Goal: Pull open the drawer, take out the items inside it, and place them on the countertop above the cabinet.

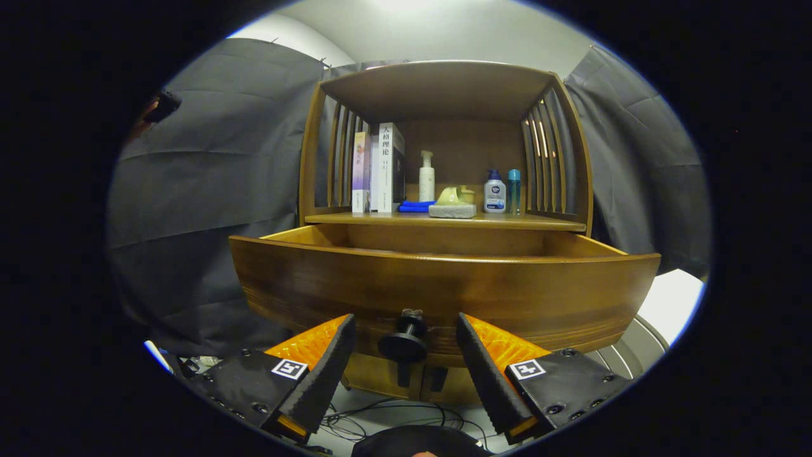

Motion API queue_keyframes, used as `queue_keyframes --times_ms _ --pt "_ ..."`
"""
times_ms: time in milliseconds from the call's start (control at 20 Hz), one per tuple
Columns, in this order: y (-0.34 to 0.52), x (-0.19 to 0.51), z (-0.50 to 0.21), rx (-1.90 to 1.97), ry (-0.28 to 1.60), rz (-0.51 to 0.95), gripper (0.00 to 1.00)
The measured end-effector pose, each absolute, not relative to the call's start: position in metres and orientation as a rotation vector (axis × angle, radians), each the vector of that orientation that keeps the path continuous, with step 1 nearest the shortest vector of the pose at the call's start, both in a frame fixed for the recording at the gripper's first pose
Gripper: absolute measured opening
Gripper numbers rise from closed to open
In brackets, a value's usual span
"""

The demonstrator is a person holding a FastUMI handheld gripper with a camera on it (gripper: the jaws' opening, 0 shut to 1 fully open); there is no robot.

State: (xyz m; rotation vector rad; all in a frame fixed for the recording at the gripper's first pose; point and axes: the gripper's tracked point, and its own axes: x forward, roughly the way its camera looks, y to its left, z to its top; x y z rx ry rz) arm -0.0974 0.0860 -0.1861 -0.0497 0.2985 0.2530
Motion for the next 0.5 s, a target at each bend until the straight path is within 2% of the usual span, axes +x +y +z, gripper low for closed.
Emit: queue_keyframes --times_ms 500 --pt "0.0830 -0.0877 -0.1958 -0.054 0.293 0.189 0.96"
